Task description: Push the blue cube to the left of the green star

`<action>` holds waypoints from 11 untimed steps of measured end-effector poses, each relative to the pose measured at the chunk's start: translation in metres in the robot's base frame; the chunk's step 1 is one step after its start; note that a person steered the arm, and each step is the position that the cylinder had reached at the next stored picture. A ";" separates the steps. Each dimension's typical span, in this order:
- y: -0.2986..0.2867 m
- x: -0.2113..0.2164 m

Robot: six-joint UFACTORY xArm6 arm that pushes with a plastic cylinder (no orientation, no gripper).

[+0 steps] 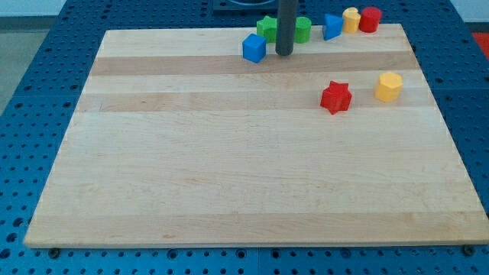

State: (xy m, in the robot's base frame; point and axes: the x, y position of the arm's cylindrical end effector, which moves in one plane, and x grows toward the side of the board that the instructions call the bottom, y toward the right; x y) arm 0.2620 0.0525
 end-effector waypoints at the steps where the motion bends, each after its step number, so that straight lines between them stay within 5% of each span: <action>1: -0.012 0.000; 5: -0.049 0.006; 7: -0.031 0.058; 10: -0.073 0.057; 11: -0.078 0.023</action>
